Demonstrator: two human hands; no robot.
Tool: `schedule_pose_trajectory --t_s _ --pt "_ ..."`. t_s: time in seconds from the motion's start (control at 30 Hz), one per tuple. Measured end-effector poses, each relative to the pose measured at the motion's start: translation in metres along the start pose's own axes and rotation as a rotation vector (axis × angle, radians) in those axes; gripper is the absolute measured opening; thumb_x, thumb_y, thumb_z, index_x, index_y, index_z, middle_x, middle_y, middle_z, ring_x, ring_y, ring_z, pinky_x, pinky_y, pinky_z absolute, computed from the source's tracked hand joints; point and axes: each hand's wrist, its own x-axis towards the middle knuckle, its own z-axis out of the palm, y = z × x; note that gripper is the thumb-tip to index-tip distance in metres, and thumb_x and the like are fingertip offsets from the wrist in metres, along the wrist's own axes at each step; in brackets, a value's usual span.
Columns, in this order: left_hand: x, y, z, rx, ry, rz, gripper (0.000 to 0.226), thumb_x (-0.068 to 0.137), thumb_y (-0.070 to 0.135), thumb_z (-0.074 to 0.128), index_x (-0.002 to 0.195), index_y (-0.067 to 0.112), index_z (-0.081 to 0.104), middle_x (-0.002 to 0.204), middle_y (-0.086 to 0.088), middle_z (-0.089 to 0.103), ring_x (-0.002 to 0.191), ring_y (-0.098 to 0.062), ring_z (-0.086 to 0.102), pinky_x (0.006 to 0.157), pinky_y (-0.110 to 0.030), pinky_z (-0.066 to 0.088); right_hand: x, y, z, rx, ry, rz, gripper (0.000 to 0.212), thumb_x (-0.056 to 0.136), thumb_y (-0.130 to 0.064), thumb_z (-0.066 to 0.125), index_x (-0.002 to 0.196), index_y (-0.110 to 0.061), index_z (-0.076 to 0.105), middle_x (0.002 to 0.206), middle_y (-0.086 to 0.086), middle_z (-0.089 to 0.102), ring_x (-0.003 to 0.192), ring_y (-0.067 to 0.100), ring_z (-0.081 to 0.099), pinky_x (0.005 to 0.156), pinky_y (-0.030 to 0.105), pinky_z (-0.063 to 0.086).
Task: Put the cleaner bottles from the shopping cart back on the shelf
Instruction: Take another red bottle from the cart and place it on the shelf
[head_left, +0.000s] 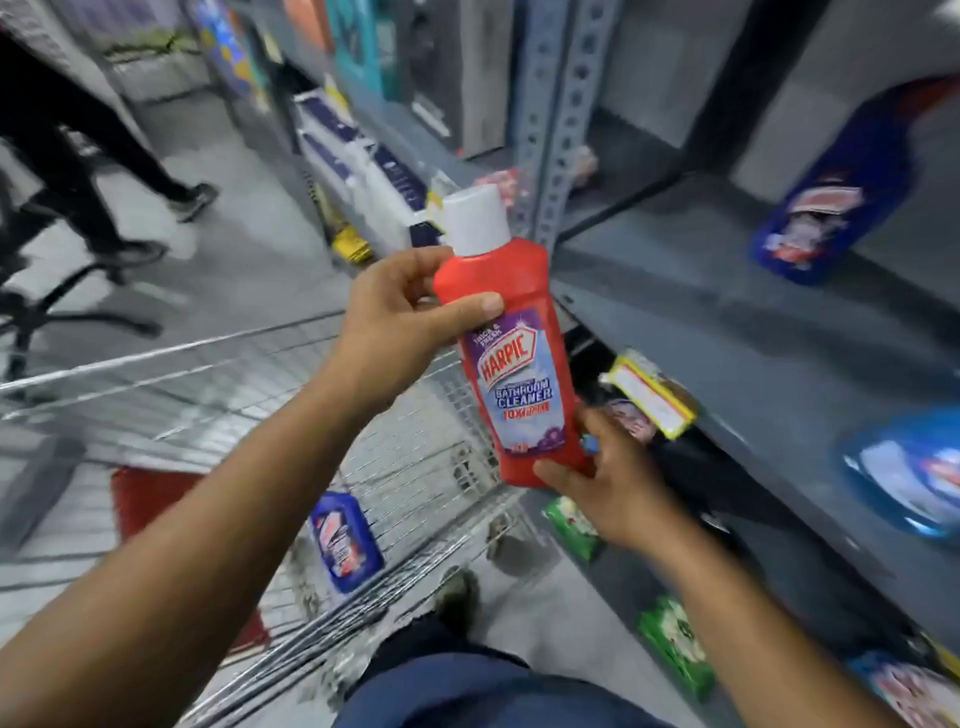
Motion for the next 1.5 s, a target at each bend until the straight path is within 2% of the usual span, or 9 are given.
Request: schedule_pose_trajectory --t_s 0.23,0.33,0.57,0.8,0.93,1.07,1.2,1.3,1.5 --pt "-0.062 0.030 0.158 0.125 -0.437 0.158 0.041 0.058 0.019 0.087 0.096 0.013 0.074 0.084 -0.003 0.078 0.075 -0.015 0.069 0.069 -0.030 0.059 -0.149 0.041 -0.084 -0.090 0.403 0.037 0.044 0.066 -0.049 0.067 0.103 -0.062 0.048 0.111 -0.001 0.068 0.101 0.015 0.065 0.089 0.044 0.052" --pt "-0.089 0.030 0.239 0.161 -0.608 0.237 0.036 0.061 0.010 0.086 0.092 0.024 0.073 0.079 0.010 0.078 0.073 -0.001 0.068 0.068 -0.018 0.057 -0.205 0.072 -0.123 -0.203 0.634 0.086 0.041 0.070 -0.046 0.064 0.109 -0.043 0.051 0.108 0.002 0.064 0.101 0.021 0.062 0.087 0.046 0.051" --pt "-0.144 0.029 0.406 0.159 -0.890 0.345 0.055 0.060 0.013 0.085 0.111 0.009 0.066 0.105 -0.014 0.074 0.087 -0.015 0.069 0.089 -0.043 0.058 -0.295 0.131 -0.203 -0.397 1.010 0.256 0.040 0.077 -0.034 0.062 0.108 -0.010 0.056 0.103 0.014 0.063 0.099 0.033 0.059 0.086 0.040 0.048" --pt "-0.157 0.024 0.484 0.254 -0.925 0.344 0.071 0.054 0.035 0.085 0.118 0.015 0.064 0.111 -0.010 0.073 0.101 -0.025 0.071 0.092 -0.048 0.056 -0.320 0.152 -0.235 -0.332 1.138 0.208 0.051 0.080 -0.024 0.063 0.126 -0.025 0.042 0.120 0.004 0.062 0.109 0.022 0.058 0.089 0.025 0.040" --pt "-0.152 0.019 0.499 0.227 -0.898 0.308 0.059 0.060 0.024 0.085 0.114 0.013 0.064 0.108 -0.014 0.073 0.099 -0.029 0.071 0.092 -0.050 0.056 -0.318 0.154 -0.240 -0.299 1.180 0.224 0.061 0.081 -0.021 0.062 0.134 -0.029 0.033 0.129 0.002 0.060 0.113 0.018 0.056 0.091 0.024 0.039" --pt "-0.149 0.013 0.500 0.163 -0.913 0.233 0.057 0.074 -0.002 0.075 0.126 0.004 0.055 0.118 -0.020 0.068 0.107 -0.032 0.067 0.098 -0.047 0.053 -0.319 0.155 -0.243 -0.355 1.180 0.264 0.059 0.086 -0.024 0.058 0.139 -0.016 0.032 0.132 0.013 0.057 0.115 0.033 0.056 0.095 0.041 0.047" --pt "-0.134 -0.009 0.449 0.197 -0.839 0.178 0.060 0.080 0.001 0.071 0.135 0.005 0.046 0.118 -0.009 0.061 0.105 -0.020 0.062 0.090 -0.020 0.054 -0.327 0.149 -0.235 -0.337 1.271 0.195 0.060 0.086 -0.021 0.058 0.139 -0.008 0.031 0.133 0.023 0.053 0.120 0.038 0.051 0.100 0.047 0.042" --pt "-0.116 -0.045 0.357 0.282 -0.706 0.111 0.047 0.082 0.000 0.070 0.126 0.005 0.055 0.120 -0.012 0.064 0.110 -0.019 0.060 0.101 -0.033 0.049 -0.326 0.154 -0.205 -0.483 1.505 0.154 0.059 0.083 -0.029 0.055 0.132 -0.001 0.039 0.122 0.027 0.054 0.113 0.041 0.048 0.100 0.051 0.037" --pt "-0.090 -0.097 0.117 0.349 0.057 -0.218 0.026 0.086 0.006 0.066 0.111 0.000 0.063 0.107 -0.024 0.070 0.081 -0.018 0.065 0.073 -0.027 0.052 -0.238 0.128 -0.115 -0.405 0.993 -0.081 0.045 0.083 -0.029 0.054 0.120 -0.003 0.049 0.104 0.028 0.060 0.094 0.045 0.057 0.092 0.043 0.043"
